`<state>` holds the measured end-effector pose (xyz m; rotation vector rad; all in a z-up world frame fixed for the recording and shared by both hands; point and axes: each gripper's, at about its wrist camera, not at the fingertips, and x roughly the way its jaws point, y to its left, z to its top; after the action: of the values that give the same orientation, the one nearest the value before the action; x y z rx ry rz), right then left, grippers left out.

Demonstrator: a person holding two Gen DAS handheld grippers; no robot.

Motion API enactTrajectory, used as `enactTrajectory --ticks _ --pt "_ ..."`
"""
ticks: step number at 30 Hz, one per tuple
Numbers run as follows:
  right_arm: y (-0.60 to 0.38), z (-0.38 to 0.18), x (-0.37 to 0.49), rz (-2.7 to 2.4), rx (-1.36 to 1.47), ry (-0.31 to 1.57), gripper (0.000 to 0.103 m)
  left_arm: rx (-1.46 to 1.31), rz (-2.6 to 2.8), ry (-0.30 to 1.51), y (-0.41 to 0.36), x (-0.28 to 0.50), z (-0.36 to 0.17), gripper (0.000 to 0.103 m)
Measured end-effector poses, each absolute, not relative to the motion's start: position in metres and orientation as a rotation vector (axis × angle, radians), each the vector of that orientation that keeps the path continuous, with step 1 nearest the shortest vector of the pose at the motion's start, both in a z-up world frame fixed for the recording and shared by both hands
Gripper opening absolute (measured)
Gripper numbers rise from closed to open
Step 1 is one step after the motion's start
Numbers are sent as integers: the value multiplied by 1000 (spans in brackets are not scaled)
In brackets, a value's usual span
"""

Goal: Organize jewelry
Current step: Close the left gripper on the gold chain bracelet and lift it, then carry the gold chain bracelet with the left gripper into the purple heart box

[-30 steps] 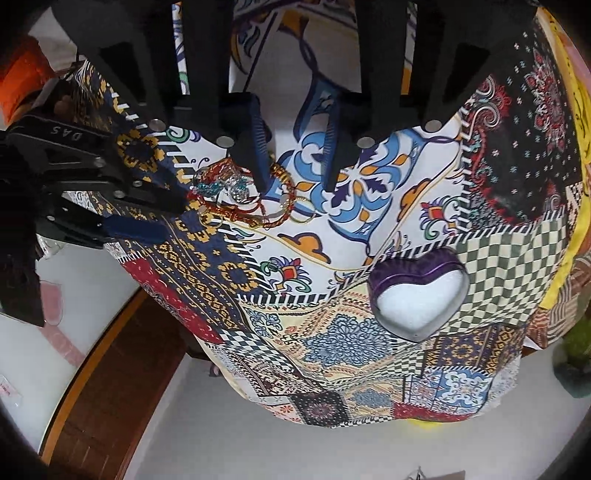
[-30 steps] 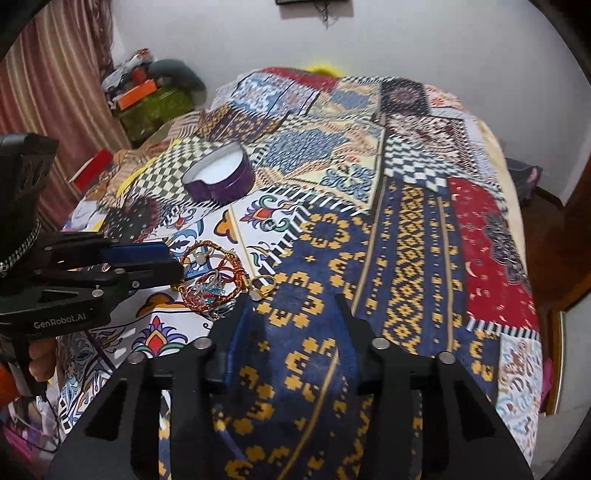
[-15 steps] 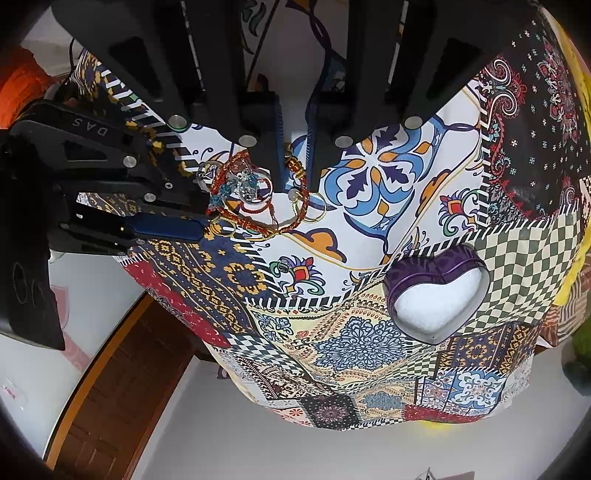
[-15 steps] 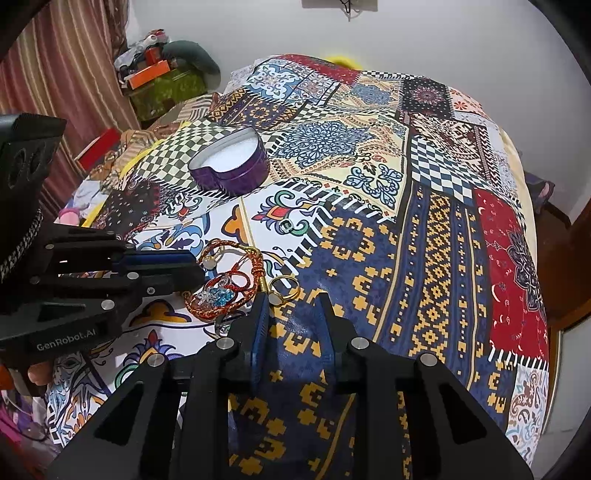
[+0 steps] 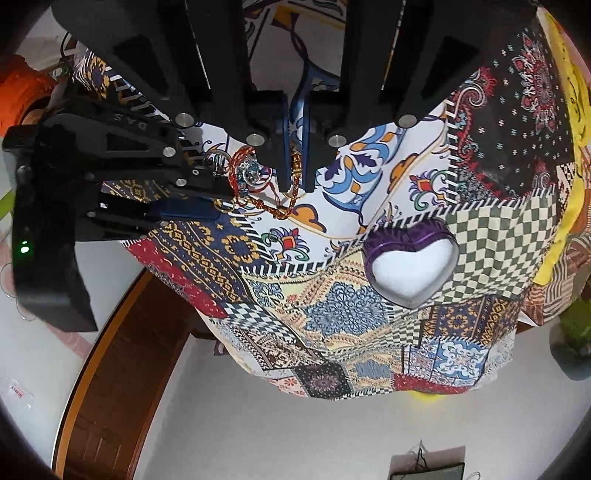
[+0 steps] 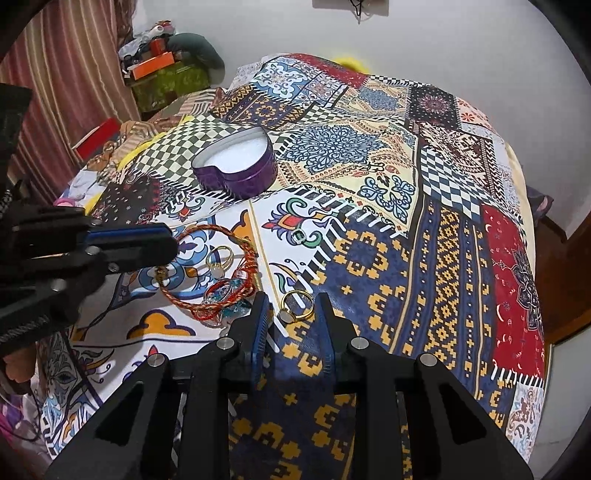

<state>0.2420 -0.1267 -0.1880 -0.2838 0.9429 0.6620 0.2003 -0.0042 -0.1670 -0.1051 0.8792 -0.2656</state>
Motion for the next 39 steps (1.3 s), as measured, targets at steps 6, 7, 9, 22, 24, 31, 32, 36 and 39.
enactTrajectory --ticks 6,7,9,22,24,31,32,36,39 --pt "-128 -186 241 649 -267 939 17 -111 -258 866 -1 198 -163 3" --pt "-128 -185 241 645 -267 936 17 -113 -257 861 -1 197 -161 3" --pt "-130 -181 239 643 -261 929 16 -113 -253 849 1 194 -156 3" --pt "-126 -133 223 639 -233 820 17 -107 -206 740 17 172 -112 3" --pt "-123 -126 220 642 -229 804 17 -104 -194 723 21 169 -106 3" --pt "-107 -107 215 654 -203 757 17 -96 -151 678 37 166 -92 3" --pt "-105 -105 215 654 -202 749 17 -95 -146 672 40 167 -91 3" --pt "-94 -98 220 649 -185 727 17 -100 -126 657 50 173 -88 3" --pt "-89 -96 225 644 -173 725 17 -98 -108 648 58 181 -87 3"
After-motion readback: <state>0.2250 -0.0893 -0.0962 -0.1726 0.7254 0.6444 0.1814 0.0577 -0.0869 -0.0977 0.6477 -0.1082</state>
